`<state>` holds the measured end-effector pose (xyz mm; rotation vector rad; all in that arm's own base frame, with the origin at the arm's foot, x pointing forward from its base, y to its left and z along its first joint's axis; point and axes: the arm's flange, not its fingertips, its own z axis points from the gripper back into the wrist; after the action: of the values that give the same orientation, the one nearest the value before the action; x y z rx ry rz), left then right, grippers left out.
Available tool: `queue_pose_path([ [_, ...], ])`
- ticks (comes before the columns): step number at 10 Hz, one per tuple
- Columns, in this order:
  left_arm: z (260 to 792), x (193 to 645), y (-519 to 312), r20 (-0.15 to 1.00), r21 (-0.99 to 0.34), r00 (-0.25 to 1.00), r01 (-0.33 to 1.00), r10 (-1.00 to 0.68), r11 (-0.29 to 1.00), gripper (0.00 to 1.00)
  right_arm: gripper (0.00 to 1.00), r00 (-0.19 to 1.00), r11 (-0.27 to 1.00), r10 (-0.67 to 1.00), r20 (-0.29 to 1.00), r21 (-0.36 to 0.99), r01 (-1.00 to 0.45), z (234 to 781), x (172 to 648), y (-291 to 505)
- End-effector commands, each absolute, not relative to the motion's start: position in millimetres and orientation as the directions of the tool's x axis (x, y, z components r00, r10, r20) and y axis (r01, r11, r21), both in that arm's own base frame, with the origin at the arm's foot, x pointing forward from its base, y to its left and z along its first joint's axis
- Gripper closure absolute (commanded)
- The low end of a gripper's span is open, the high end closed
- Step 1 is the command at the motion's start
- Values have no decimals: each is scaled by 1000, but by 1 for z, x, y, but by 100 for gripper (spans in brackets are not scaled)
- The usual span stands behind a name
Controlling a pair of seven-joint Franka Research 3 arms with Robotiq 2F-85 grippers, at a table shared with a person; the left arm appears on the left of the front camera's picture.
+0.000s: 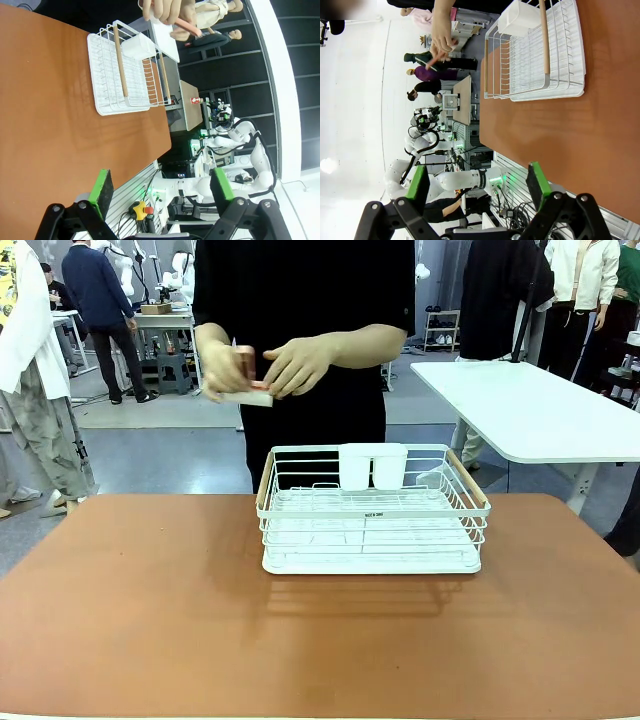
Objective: Clean the table.
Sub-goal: Pick up the Lint Roller when the human hands it over.
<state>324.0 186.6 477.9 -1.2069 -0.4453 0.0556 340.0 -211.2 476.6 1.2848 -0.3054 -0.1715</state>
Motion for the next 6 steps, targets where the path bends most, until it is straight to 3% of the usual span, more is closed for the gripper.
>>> queue_pose_path([
  [1,481,320,188,316,-910,910,210,269,357,0,0,948,272,-288,134,961,-53,478,338,-211],
  [6,481,320,188,316,-910,910,210,269,357,0,0,948,272,-288,134,961,-53,478,338,-211],
])
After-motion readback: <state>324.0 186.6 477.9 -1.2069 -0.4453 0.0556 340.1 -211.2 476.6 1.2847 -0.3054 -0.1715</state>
